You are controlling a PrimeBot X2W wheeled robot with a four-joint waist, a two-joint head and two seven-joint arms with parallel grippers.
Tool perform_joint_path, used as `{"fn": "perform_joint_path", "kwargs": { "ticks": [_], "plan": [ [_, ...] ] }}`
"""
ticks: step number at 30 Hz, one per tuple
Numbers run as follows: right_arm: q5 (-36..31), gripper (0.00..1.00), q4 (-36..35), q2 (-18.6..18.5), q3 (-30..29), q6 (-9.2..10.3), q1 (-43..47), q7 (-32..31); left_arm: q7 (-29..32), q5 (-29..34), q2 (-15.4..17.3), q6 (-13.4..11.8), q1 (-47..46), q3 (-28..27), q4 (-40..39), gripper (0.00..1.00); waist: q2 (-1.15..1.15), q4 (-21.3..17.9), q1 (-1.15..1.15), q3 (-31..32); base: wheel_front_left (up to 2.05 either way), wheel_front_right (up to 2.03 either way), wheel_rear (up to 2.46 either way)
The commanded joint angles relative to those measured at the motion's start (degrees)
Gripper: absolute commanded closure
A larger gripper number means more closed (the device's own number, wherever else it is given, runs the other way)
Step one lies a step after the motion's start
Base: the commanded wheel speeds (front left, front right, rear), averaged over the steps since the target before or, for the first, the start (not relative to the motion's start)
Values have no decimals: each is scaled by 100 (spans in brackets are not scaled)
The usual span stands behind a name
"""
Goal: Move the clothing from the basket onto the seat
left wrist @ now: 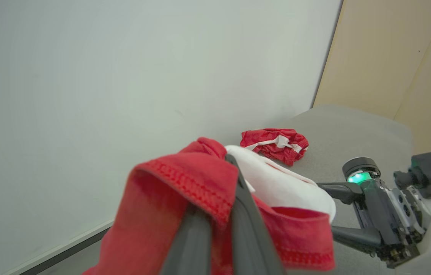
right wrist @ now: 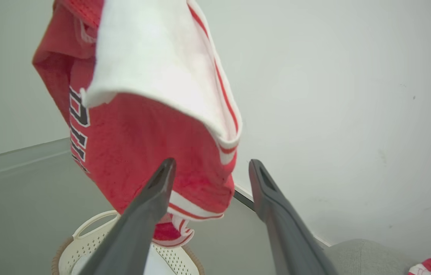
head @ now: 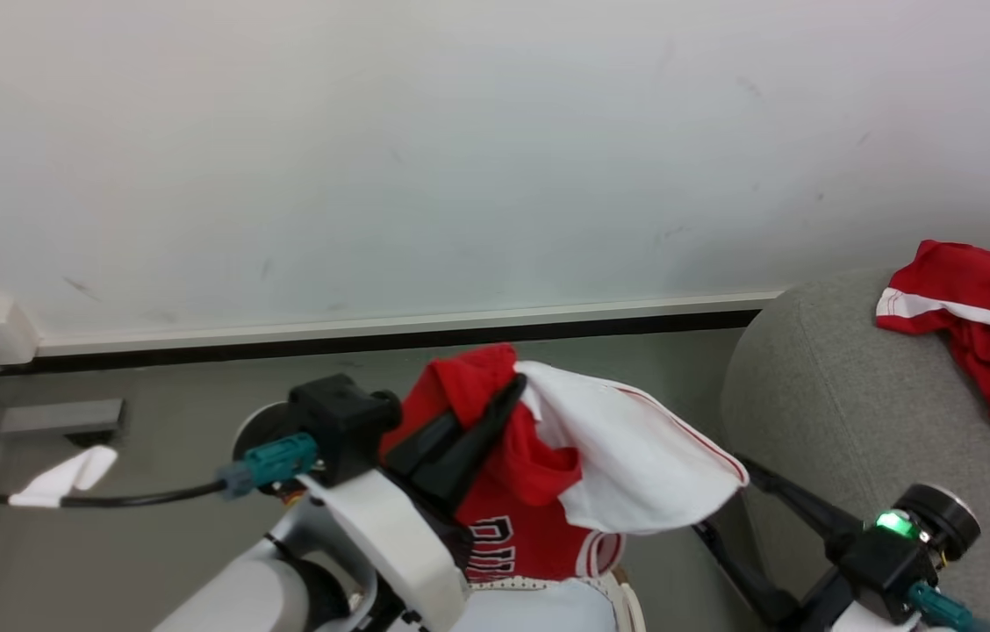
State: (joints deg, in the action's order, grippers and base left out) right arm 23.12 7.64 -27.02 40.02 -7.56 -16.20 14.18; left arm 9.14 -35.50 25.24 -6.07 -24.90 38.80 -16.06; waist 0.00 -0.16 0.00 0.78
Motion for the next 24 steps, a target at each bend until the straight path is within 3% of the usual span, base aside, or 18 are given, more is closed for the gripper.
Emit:
{"fn": "perform_joint_path", "kwargs": {
  "ticks": [1,7,13,14,15,17,24],
  "plan": [
    [60,0,81,-57,93,15,-180,2,21,6,-38,35,-74,22,-22,100,0,29,0,3,0,0,0],
    [428,0,721,37,1030,15,-1089,8,51,-111,-285,191,-211,233,50,100,0,160,0,-8,0,0,0],
    [1102,0,1361,522,1948,15,-1657,60,25,-203,-536,283,-324,365,154,100,0,234,0,-2,0,0,0],
    [1232,28,1470,589,2009,15,-1712,76,16,-212,-571,299,-326,393,185,100,0,256,0,2,0,0,0],
    [1232,28,1470,589,2009,15,-1712,76,16,-212,-571,299,-326,393,185,100,0,256,0,2,0,0,0],
    [1623,100,1585,746,2074,15,-1741,99,7,-187,-584,288,-323,425,268,100,0,293,0,7,0,0,0],
    [2172,100,1447,768,1883,15,-1712,103,-76,-105,-487,255,-199,430,624,100,0,312,0,9,0,0,0]
  ]
}}
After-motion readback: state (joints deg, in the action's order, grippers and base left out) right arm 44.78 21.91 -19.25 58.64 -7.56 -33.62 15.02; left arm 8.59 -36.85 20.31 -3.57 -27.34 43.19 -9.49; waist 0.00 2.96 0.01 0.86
